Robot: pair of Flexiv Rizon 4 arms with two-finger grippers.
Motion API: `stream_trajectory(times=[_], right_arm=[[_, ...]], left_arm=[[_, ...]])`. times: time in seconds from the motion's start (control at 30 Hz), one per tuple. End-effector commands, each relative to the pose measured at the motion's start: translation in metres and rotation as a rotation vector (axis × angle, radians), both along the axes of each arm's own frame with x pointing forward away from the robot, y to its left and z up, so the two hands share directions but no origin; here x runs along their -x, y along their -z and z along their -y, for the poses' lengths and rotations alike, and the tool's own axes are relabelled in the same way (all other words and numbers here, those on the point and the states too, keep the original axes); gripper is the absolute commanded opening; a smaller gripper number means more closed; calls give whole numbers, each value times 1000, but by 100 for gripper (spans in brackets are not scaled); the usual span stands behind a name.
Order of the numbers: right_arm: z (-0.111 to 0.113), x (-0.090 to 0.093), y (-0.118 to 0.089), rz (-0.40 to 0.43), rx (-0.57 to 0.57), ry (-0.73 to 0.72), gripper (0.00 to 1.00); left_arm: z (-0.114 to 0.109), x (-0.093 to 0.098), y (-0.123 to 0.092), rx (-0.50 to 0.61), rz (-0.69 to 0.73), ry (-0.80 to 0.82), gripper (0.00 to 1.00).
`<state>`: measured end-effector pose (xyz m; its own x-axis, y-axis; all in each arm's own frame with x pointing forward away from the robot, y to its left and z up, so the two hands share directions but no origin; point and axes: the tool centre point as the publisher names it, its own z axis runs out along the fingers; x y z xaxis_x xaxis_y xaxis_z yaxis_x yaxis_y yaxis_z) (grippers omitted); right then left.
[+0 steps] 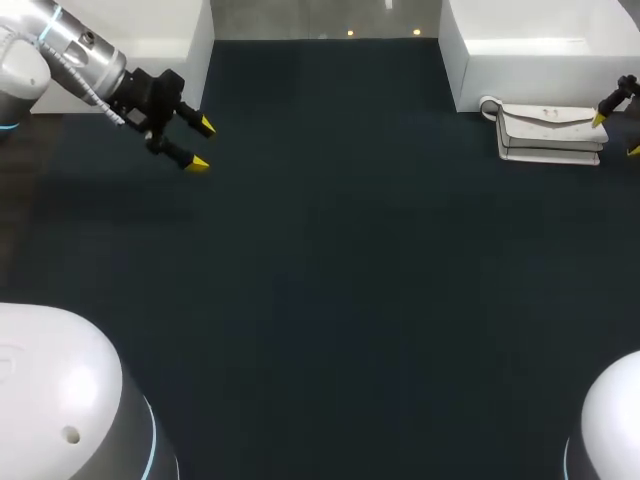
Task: Pick up the bag, open it, inspect its contents, close it, and place it on the opposite side
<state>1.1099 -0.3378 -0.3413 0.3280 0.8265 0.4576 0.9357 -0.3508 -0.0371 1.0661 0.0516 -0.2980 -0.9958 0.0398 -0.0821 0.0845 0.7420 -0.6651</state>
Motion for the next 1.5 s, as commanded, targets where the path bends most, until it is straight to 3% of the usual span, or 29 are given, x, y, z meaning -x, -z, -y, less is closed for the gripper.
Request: stream_trajectory(times=[0.03,0.33,0.67,1.03,1.33,1.5], right_arm=[[10,-11,9,-5,-36,-2,100],[11,-30,16,2,-66,-10,100],[10,-50,21,11,-97,-24,67],[5,-59,25,10,-115,-39,49],[0,-65,30,8,-141,-50,43],[-2,-65,30,12,-154,-54,22]], left_arm=[[0,-1,1,3,0,2,100],[0,-1,1,3,0,2,100],[0,-1,1,3,0,2,100],[0,-1,1,3,0,2,100],[0,-1,1,3,0,2,100],[0,-1,1,3,0,2,100]])
